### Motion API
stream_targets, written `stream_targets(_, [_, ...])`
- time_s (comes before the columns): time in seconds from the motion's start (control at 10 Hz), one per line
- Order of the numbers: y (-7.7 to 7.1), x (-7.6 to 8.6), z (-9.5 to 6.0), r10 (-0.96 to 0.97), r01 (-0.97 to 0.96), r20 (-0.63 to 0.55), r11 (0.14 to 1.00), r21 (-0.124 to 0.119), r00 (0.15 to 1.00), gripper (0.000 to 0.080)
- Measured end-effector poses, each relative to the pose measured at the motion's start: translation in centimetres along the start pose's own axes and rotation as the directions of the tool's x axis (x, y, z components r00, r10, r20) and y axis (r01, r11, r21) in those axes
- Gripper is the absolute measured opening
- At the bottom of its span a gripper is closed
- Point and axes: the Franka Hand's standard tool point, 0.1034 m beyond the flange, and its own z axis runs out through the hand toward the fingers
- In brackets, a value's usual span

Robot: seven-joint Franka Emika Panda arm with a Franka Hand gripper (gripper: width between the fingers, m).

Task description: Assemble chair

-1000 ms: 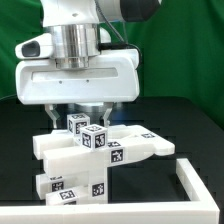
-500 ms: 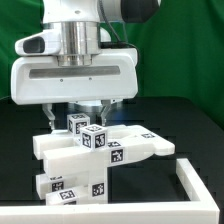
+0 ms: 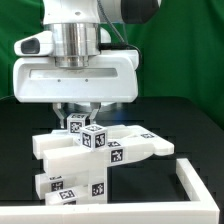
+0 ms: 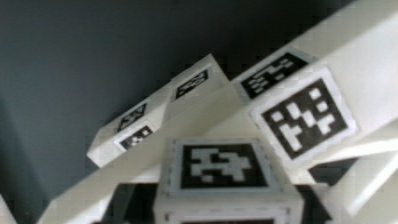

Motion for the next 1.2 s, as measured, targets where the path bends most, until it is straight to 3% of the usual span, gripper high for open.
stream_targets(0.2, [-0.01,0.02,0.01,0.135,-0.135,0.0,0.991,0.0,0.991,0.0276])
stream_targets(0.3, [0.07,0.09,0.05,0.311,-0.311,0.001,0.95,-0.001,0.95,0.0276])
stream_targets(0.5, [0.22,0.17,0.07,0.548,-0.548,0.0,0.836,-0.004,0.836,0.0276])
stream_targets(0.8, [0.12,0.18,0.09,0.805,-0.805,0.018,0.593,0.014,0.593,0.0276])
stream_targets(1.0, [0.18,0.29,0.11,0.894,-0.895,0.042,0.444,0.041,0.446,0.0276])
stream_targets(1.2, [0.19,0.36,0.12,0.941,-0.943,0.057,0.33,0.046,0.332,0.0276])
